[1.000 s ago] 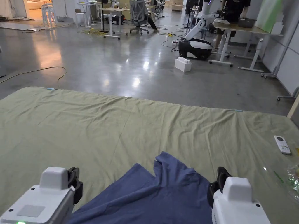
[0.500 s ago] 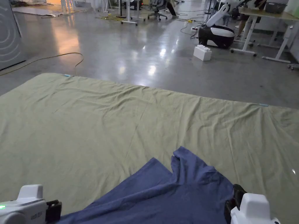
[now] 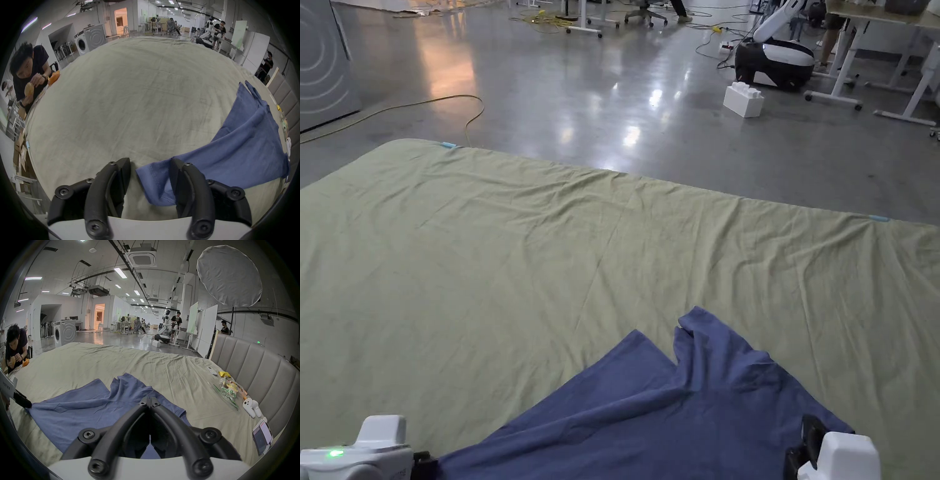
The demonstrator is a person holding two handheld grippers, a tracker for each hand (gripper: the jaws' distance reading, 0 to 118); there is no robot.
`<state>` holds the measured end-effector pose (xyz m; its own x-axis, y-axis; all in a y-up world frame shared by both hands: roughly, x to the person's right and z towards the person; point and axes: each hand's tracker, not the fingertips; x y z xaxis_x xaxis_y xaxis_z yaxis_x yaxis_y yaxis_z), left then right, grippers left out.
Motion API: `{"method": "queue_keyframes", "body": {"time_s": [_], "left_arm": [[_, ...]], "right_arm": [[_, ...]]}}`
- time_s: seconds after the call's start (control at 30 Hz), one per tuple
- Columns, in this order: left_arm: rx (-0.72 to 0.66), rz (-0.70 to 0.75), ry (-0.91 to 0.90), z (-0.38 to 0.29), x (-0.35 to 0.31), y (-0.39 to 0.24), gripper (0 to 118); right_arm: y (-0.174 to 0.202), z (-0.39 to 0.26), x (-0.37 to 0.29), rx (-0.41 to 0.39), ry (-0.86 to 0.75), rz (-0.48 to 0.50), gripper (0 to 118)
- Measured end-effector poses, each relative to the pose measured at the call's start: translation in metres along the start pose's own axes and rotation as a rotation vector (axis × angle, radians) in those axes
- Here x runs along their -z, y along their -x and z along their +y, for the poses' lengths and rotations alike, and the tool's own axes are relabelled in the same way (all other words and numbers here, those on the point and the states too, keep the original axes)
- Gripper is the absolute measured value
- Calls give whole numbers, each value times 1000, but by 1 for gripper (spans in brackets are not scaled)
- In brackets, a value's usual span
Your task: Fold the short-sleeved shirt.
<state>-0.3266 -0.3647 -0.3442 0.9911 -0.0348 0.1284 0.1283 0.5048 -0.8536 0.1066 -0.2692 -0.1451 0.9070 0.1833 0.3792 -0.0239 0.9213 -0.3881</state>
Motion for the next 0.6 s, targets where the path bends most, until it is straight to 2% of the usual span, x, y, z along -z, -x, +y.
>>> {"method": "queue_keyframes", "body": {"time_s": [0.1, 0.23, 0.33, 0.4, 0.43, 0.47, 0.5, 0.53, 0.6], "left_arm": [[44, -4, -9, -2, 0, -11, 18], [63, -31, -7, -1, 0, -17, 8], [46, -65, -23, 1, -6, -9, 6], [16, -98, -58, 2, -15, -2, 6], [7, -100, -75, 1, -20, 0, 6], [4, -96, -84, 1, -24, 1, 6], [-1, -97, -99, 1, -29, 3, 6], [-5, -100, -118, 1, -33, 4, 6], [-11, -110, -137, 1, -40, 4, 6]], "right_arm": [[0, -4, 4, 10, 16, 3, 0], [-3, -5, 17, 23, 40, 13, 0], [-12, 4, 42, 18, 60, 32, 0], [-21, 11, 70, 17, 137, 70, 1], [-26, 17, 89, -8, 160, 89, 1], [-31, 19, 107, 14, 214, 108, 4], [-37, 23, 126, 4, 233, 87, 12], [-40, 28, 148, -4, 296, 127, 33], [-43, 34, 187, -52, 359, 151, 66]]}}
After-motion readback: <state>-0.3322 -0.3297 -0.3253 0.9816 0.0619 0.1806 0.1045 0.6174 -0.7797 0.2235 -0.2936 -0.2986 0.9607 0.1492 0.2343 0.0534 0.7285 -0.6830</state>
